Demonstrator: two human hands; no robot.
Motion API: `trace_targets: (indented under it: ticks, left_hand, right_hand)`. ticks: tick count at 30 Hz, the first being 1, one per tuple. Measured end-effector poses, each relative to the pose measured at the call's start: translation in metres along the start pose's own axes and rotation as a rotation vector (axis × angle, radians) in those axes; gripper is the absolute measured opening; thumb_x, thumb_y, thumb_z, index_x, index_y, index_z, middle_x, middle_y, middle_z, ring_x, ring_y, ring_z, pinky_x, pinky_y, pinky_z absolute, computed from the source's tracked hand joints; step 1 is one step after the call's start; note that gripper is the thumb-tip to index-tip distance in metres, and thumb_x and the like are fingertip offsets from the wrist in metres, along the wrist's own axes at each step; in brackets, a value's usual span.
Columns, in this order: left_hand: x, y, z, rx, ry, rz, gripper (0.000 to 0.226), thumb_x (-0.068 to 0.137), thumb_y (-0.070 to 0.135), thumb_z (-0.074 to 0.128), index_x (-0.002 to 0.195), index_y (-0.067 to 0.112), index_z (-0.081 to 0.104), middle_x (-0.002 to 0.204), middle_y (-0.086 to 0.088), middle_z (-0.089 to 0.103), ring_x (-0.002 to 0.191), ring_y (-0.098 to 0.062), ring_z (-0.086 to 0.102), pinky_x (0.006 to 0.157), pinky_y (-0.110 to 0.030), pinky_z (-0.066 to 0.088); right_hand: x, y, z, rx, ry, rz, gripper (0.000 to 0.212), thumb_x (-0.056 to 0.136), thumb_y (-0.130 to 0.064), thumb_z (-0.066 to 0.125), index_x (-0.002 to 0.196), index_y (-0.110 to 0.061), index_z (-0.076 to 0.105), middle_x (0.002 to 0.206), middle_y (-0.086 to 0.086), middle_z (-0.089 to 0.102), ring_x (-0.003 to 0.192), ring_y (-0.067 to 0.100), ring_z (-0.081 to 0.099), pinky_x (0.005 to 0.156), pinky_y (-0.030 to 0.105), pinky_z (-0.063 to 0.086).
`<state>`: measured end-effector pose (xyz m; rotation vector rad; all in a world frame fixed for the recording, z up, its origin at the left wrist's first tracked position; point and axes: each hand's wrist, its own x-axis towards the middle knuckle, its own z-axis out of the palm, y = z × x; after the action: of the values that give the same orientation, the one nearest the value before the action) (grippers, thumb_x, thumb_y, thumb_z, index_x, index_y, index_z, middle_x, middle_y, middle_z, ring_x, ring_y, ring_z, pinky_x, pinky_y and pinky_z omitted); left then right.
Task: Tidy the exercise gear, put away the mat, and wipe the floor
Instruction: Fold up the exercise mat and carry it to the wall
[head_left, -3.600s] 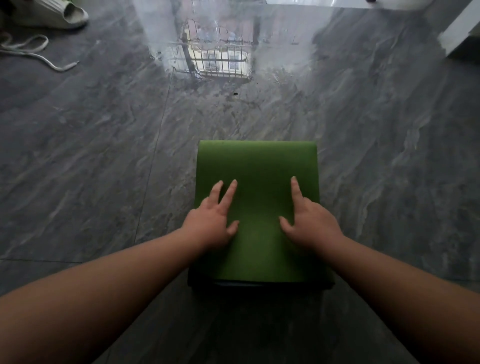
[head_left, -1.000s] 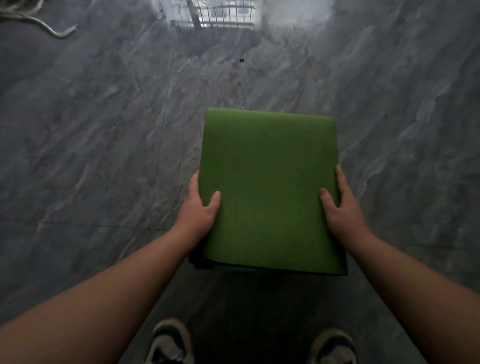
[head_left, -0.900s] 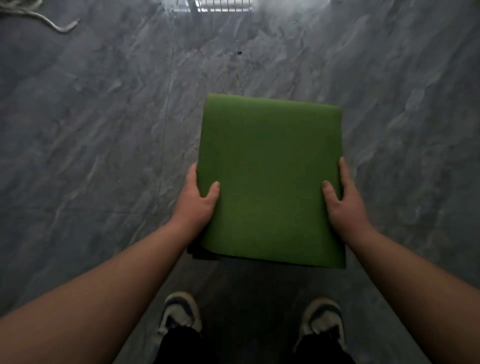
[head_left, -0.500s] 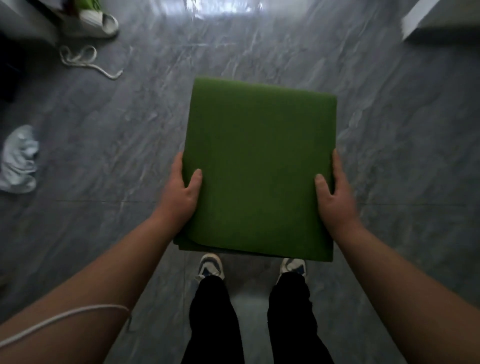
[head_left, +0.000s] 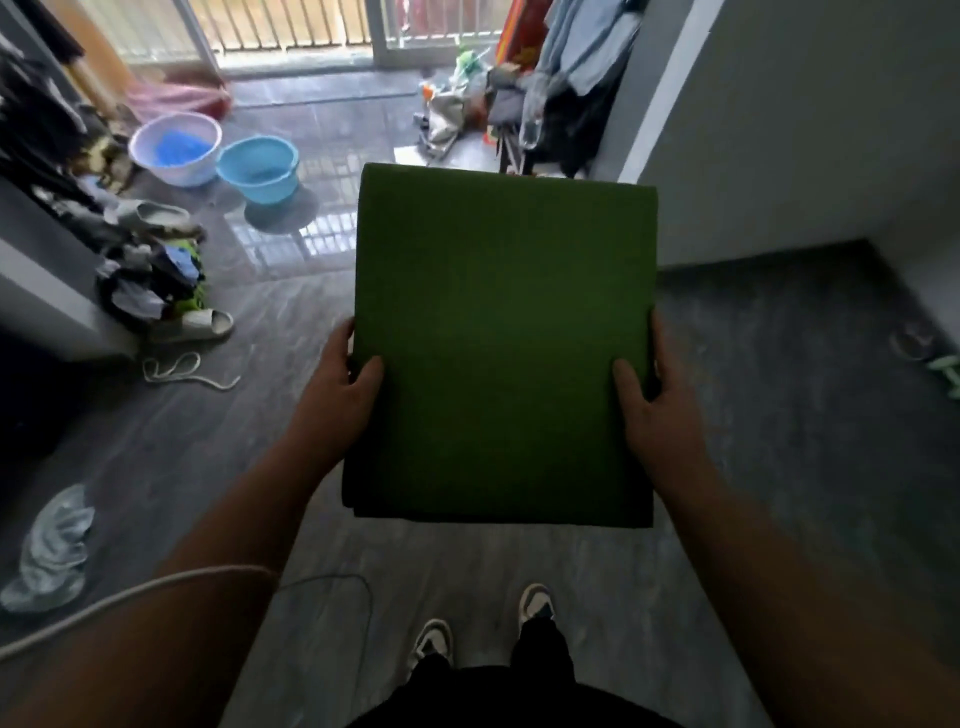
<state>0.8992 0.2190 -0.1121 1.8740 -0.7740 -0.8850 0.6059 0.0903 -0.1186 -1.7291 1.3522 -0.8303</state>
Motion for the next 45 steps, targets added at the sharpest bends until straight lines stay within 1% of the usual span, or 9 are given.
trace_targets:
  ticks: [5,8,11,15,20,24,31,41,45]
  left_hand:
    - [-0.012,0.080,0.019,-0.056,-0.115,0.185,0.041,0.103,0.033,0.049,0.142,0.032,0.039,0.110,0.002,0.066,0.091,-0.011,0.068,0.074,-0.031,0.055]
    - [-0.020,0.118,0.046,-0.059,-0.212,0.274,0.033,0.103,0.037,0.047,0.134,0.036,0.039,0.102,0.003,0.066,0.080,-0.008,0.068,0.060,-0.024,0.055]
    - [-0.030,0.148,0.086,-0.058,-0.319,0.361,0.031,0.103,0.033,0.048,0.133,0.034,0.040,0.103,-0.004,0.067,0.074,-0.007,0.069,0.054,-0.019,0.054]
    - [-0.047,0.181,0.154,-0.056,-0.464,0.427,0.030,0.104,0.030,0.048,0.133,0.031,0.040,0.111,-0.004,0.066,0.088,-0.015,0.070,0.066,-0.029,0.058]
    - [-0.061,0.215,0.252,-0.010,-0.605,0.487,0.037,0.102,0.033,0.049,0.137,0.030,0.038,0.107,0.001,0.066,0.092,-0.017,0.069,0.073,-0.033,0.057]
    - [-0.067,0.244,0.346,0.022,-0.719,0.528,0.038,0.101,0.037,0.051,0.137,0.035,0.038,0.108,0.000,0.067,0.096,-0.021,0.070,0.082,-0.044,0.058]
    - [-0.087,0.307,0.529,0.028,-0.806,0.581,0.041,0.102,0.036,0.050,0.140,0.034,0.036,0.110,0.002,0.066,0.096,-0.018,0.069,0.084,-0.043,0.056]
    - [-0.069,0.377,0.739,0.044,-0.904,0.502,0.064,0.082,0.064,0.056,0.140,0.043,0.040,0.136,0.001,0.060,0.117,-0.020,0.063,0.098,-0.051,0.052]
    - [-0.035,0.401,0.835,0.036,-0.929,0.504,0.064,0.084,0.056,0.058,0.142,0.034,0.043,0.132,0.004,0.062,0.113,-0.014,0.064,0.099,-0.050,0.052]
  right_hand:
    - [-0.041,-0.036,-0.077,-0.044,0.239,-0.004,0.070,0.094,-0.050,0.054,0.152,-0.052,0.014,0.157,-0.012,0.034,0.140,0.008,0.038,0.117,0.042,0.033]
    - [-0.073,-0.041,-0.115,0.023,0.366,0.017,0.069,0.098,-0.036,0.056,0.153,-0.047,0.016,0.152,-0.021,0.032,0.133,-0.006,0.038,0.113,0.024,0.033]
    - [-0.101,-0.035,-0.151,0.049,0.495,0.053,0.069,0.098,-0.030,0.057,0.154,-0.045,0.019,0.154,-0.017,0.035,0.134,-0.004,0.040,0.113,0.024,0.034]
    - [-0.134,-0.019,-0.202,0.027,0.669,0.124,0.067,0.098,-0.027,0.057,0.155,-0.038,0.023,0.146,-0.022,0.036,0.124,-0.014,0.038,0.099,0.000,0.031]
    - [-0.156,0.016,-0.269,0.028,0.797,0.191,0.068,0.098,-0.031,0.057,0.152,-0.048,0.020,0.153,-0.016,0.039,0.133,0.003,0.044,0.110,0.026,0.037]
    - [-0.159,0.051,-0.332,0.050,0.895,0.238,0.068,0.098,-0.030,0.057,0.154,-0.044,0.021,0.143,-0.026,0.038,0.121,-0.012,0.042,0.091,-0.002,0.034]
    - [-0.139,0.124,-0.466,0.068,0.986,0.269,0.067,0.100,-0.027,0.053,0.155,-0.040,0.017,0.142,-0.029,0.033,0.121,-0.017,0.035,0.090,-0.007,0.028]
    - [-0.056,0.227,-0.625,0.050,0.979,0.353,0.066,0.102,-0.022,0.050,0.156,-0.037,0.016,0.145,-0.027,0.031,0.119,-0.024,0.036,0.092,-0.007,0.026]
    - [-0.001,0.276,-0.675,0.041,0.987,0.390,0.066,0.102,-0.024,0.050,0.155,-0.042,0.014,0.151,-0.021,0.033,0.134,-0.002,0.037,0.109,0.019,0.030]
